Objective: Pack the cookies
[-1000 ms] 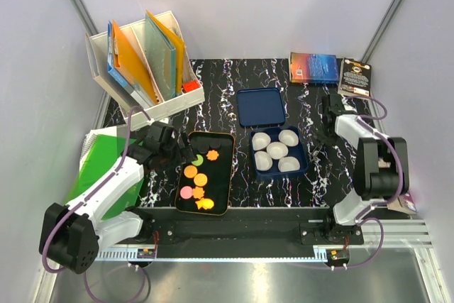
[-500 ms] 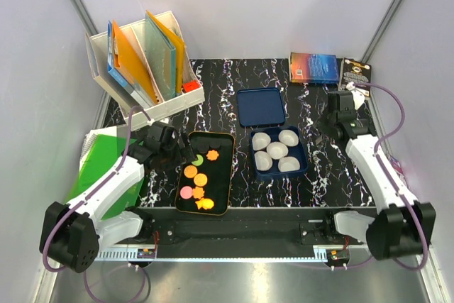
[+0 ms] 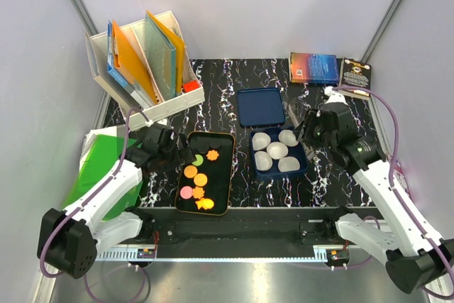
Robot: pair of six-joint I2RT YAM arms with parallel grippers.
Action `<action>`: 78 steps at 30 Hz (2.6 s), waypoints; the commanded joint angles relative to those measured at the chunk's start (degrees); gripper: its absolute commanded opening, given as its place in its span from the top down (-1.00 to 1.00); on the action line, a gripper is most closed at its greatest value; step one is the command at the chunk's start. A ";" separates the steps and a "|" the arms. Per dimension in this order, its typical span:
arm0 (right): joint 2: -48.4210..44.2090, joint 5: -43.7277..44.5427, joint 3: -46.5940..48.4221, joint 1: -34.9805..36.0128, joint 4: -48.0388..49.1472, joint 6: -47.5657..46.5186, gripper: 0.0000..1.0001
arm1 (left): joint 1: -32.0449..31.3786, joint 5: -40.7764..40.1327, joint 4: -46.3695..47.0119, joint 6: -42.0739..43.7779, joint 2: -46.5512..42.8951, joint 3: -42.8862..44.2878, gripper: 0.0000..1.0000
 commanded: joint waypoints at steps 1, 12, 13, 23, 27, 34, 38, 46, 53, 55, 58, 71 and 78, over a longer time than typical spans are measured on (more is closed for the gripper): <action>-3.12 -4.42 -0.45 4.78 -0.55 -1.82 0.15 | -0.25 -3.17 -0.47 3.26 -2.15 3.09 -0.98; -0.59 -2.58 -3.62 17.70 3.66 -3.14 0.12 | -1.39 -4.84 -1.97 8.98 -2.42 5.72 -0.98; 0.90 -2.05 -3.35 19.88 3.75 -3.49 0.11 | -1.39 -5.10 -2.32 9.42 -2.16 6.07 -0.98; 14.17 3.05 2.89 34.92 4.98 -6.57 -0.01 | -1.48 -8.18 -4.69 9.78 -4.00 7.22 -0.98; 16.64 3.41 3.50 36.60 7.79 -6.04 0.00 | -1.56 -7.75 -4.69 9.16 -4.53 5.91 -0.98; 22.43 4.29 6.22 37.57 9.38 -6.66 -0.09 | -1.56 -6.87 -4.69 8.46 -4.88 5.02 -0.98; 26.13 5.16 8.42 38.53 9.46 -7.10 -0.15 | -1.48 -7.04 -4.87 8.37 -4.88 4.76 -0.98; 31.05 7.18 11.41 40.73 7.97 -7.98 -0.20 | -1.56 -7.04 -4.69 8.19 -5.06 4.50 -0.98; 32.20 8.94 10.54 41.00 7.53 -7.62 -0.19 | -1.56 -6.86 -4.69 8.19 -4.53 4.58 -0.98; 32.55 9.12 10.19 41.00 7.53 -7.62 -0.19 | -1.56 -6.86 -4.69 8.10 -4.44 4.58 -0.98; 33.17 8.95 9.92 41.00 7.53 -7.71 -0.19 | -1.56 -6.86 -4.69 8.10 -4.36 4.58 -0.98; 34.49 8.15 9.13 41.00 7.01 -6.75 -0.01 | -1.48 -6.60 -4.69 8.02 -4.00 4.50 -0.98; 31.51 10.70 10.09 41.09 4.99 -6.31 0.06 | -1.56 -6.60 -4.69 8.02 -4.27 4.41 -0.98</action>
